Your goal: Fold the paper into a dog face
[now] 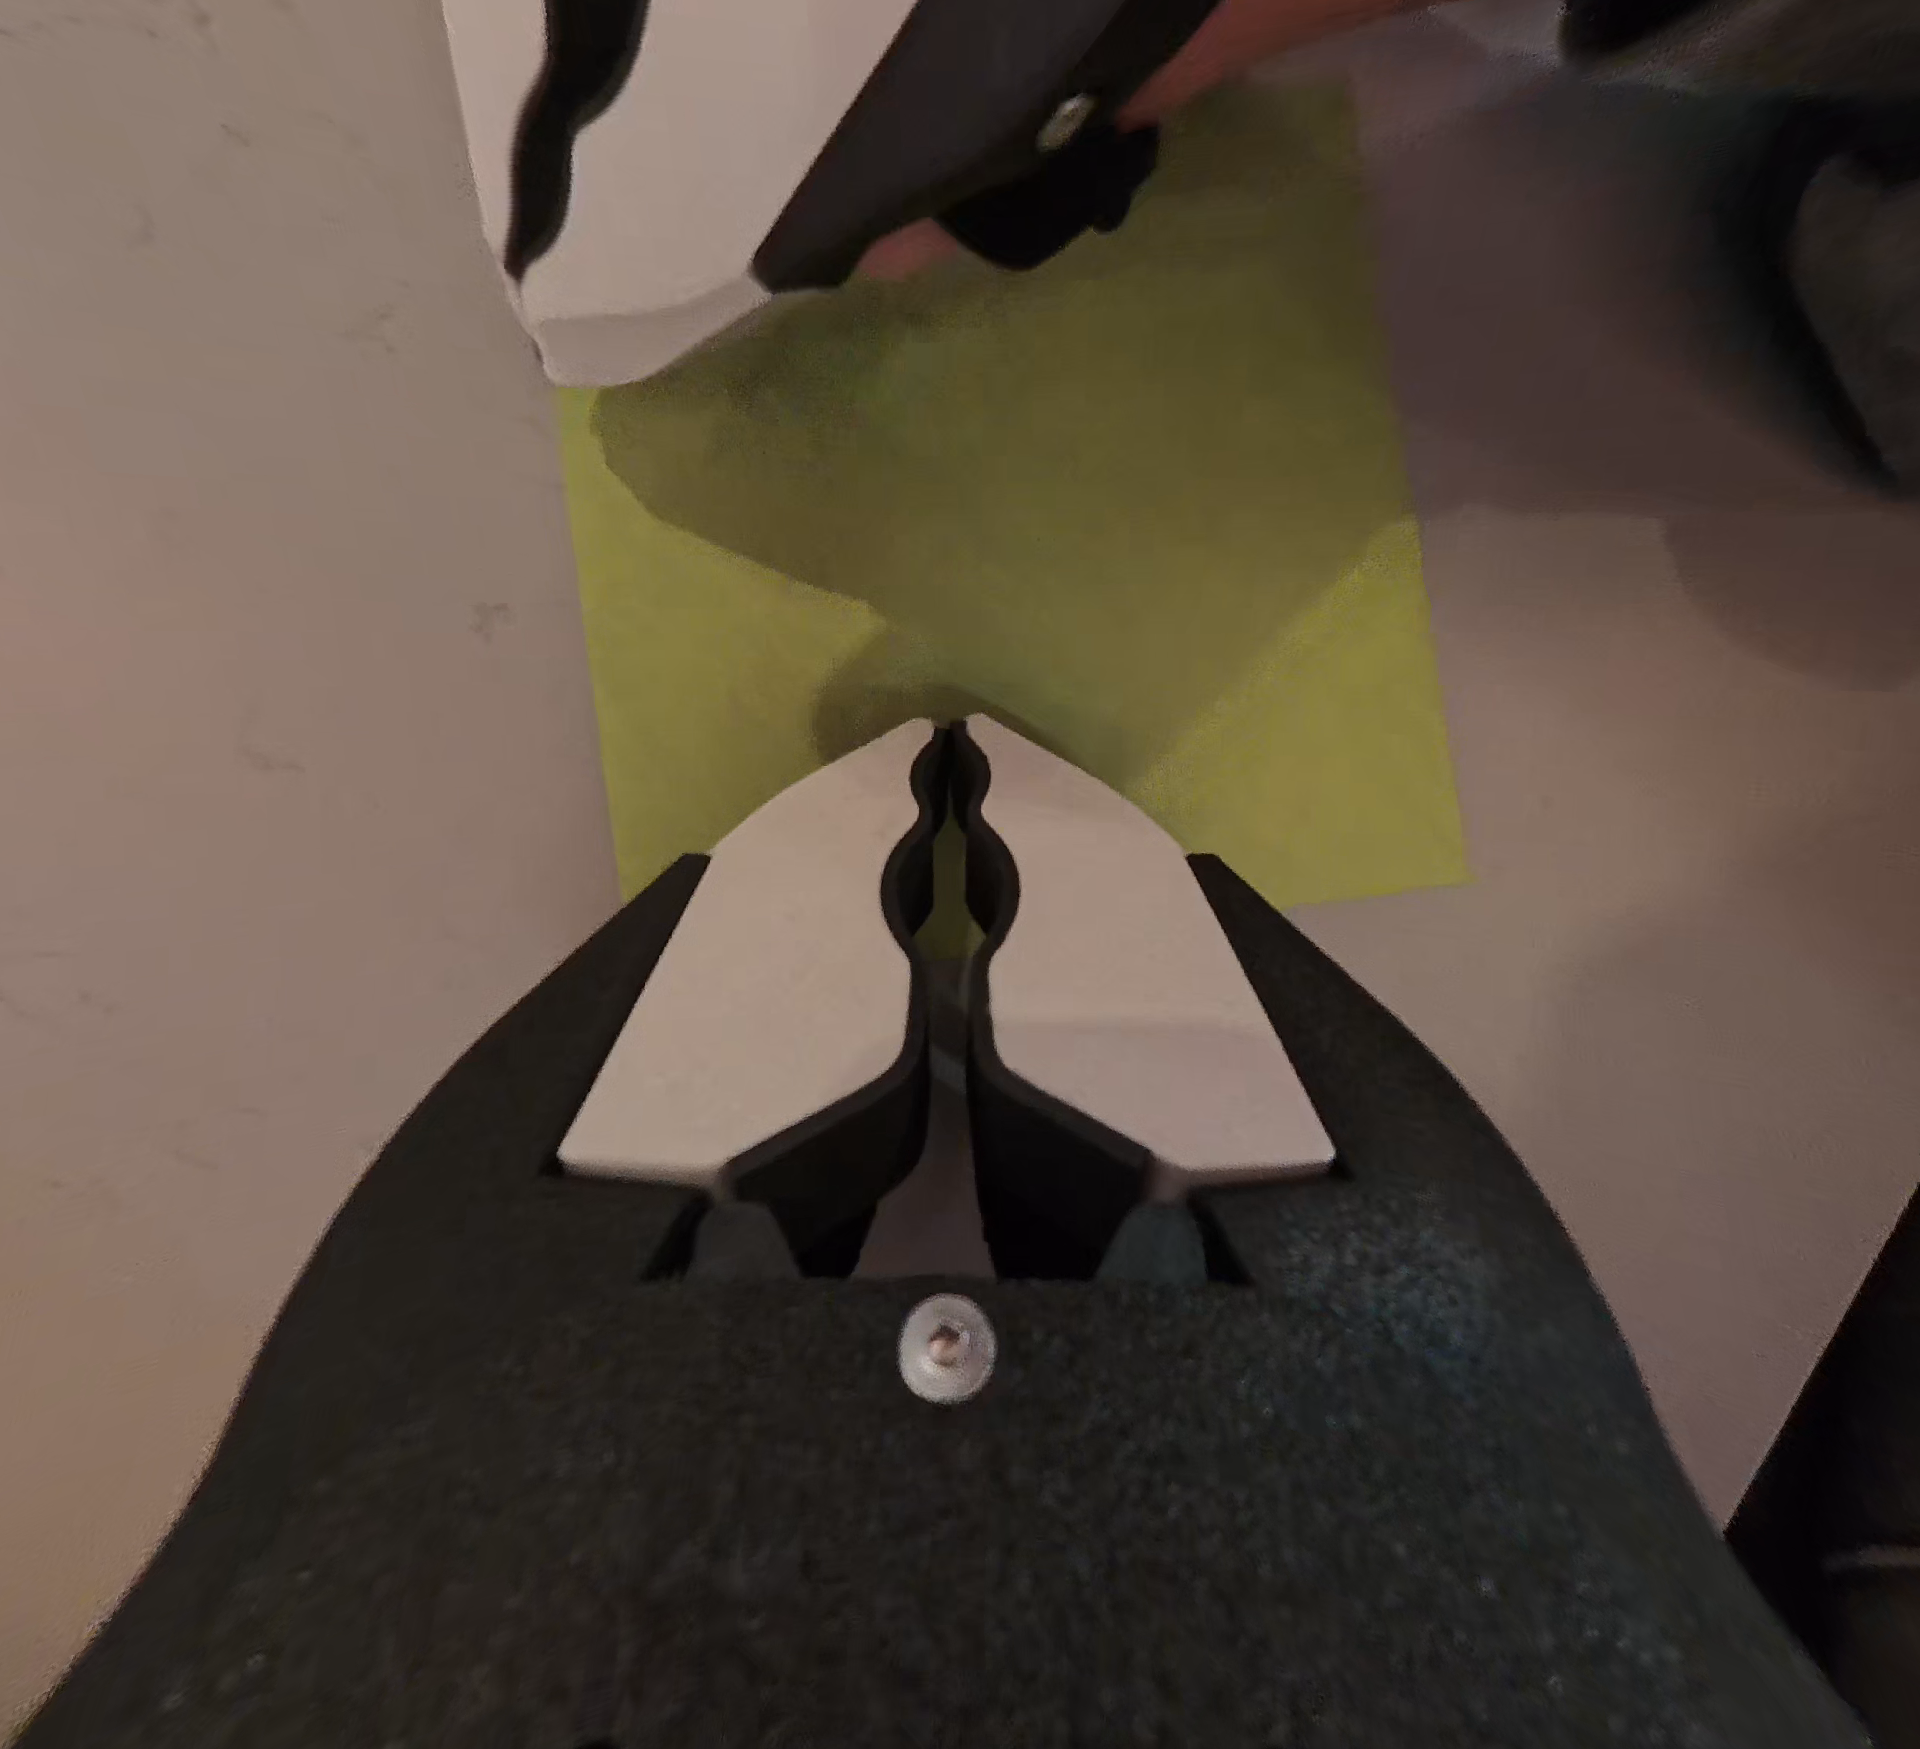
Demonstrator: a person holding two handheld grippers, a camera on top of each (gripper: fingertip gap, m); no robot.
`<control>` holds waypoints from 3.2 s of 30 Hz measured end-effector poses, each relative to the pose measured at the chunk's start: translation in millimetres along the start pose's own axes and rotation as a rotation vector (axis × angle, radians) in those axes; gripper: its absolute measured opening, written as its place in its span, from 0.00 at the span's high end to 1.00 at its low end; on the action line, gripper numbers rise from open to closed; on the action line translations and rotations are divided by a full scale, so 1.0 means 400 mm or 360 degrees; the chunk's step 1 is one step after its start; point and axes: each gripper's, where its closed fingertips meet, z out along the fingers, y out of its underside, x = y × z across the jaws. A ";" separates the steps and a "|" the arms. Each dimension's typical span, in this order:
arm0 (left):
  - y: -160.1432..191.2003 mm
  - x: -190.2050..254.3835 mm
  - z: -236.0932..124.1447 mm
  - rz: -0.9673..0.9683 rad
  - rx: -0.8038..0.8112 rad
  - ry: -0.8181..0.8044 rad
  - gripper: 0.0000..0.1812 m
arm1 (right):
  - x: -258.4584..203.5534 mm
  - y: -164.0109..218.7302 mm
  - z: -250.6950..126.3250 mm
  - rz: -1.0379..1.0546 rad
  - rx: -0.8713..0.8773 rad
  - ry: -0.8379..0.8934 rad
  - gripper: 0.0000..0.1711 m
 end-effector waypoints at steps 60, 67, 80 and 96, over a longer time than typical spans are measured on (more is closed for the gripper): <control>0.064 -0.116 -0.118 -0.0818 0.0230 -0.0616 0.43 | -0.165 0.143 -0.252 0.0314 0.0396 0.0061 0.78; 0.083 -0.087 -0.147 -0.0839 0.0381 -0.0586 0.49 | -0.165 0.083 -0.205 0.0231 0.0370 -0.0028 0.78; 0.075 -0.087 -0.125 -0.0701 0.0411 -0.0305 0.56 | -0.167 0.067 -0.120 0.0271 0.0271 -0.0063 0.83; 0.044 -0.078 -0.114 -0.0803 0.0425 -0.0298 0.54 | -0.069 0.129 -0.100 0.0348 0.0001 0.0014 0.82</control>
